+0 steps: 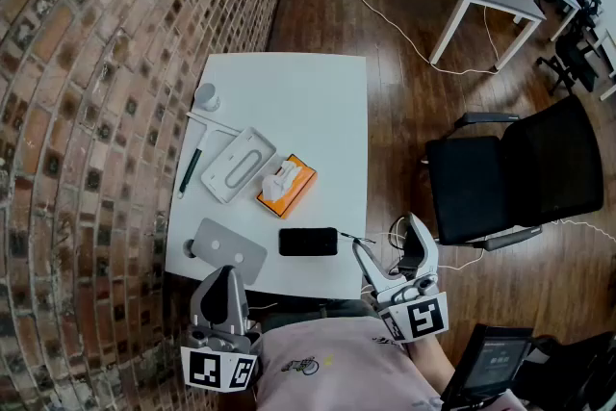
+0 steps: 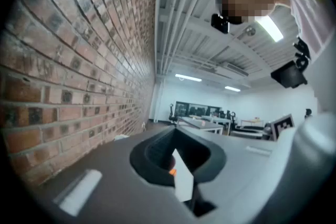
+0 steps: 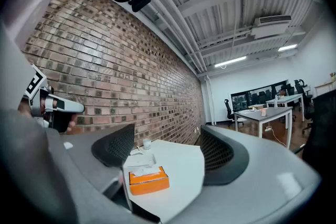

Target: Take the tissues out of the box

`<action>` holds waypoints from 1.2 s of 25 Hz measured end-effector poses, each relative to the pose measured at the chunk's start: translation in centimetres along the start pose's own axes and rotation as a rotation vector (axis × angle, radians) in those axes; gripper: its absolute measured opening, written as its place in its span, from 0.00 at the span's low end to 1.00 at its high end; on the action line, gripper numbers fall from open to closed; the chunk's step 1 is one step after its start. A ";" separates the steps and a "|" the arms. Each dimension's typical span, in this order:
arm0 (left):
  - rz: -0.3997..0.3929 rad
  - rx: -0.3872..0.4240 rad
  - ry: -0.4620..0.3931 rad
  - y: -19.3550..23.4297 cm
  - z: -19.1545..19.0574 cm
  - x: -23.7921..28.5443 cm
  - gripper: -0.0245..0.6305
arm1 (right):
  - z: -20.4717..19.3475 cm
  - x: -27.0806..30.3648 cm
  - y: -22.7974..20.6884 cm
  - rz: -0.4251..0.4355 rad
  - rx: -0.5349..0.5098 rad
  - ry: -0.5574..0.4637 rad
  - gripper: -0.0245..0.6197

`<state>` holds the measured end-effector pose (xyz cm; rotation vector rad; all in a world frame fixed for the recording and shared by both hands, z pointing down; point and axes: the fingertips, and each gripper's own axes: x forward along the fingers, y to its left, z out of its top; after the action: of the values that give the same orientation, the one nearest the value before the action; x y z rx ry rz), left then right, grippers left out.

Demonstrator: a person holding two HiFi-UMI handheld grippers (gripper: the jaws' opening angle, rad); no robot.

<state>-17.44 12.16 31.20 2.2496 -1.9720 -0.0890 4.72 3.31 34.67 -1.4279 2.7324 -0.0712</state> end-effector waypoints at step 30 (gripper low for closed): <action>-0.164 0.412 1.078 7.2 -35.7 21.0 0.88 | -22.1 9.9 -5.9 -0.090 0.183 0.413 0.66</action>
<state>-16.59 -6.94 68.60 1.9249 -1.2495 1.3047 2.35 -7.85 56.80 -1.6350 2.8645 -0.6737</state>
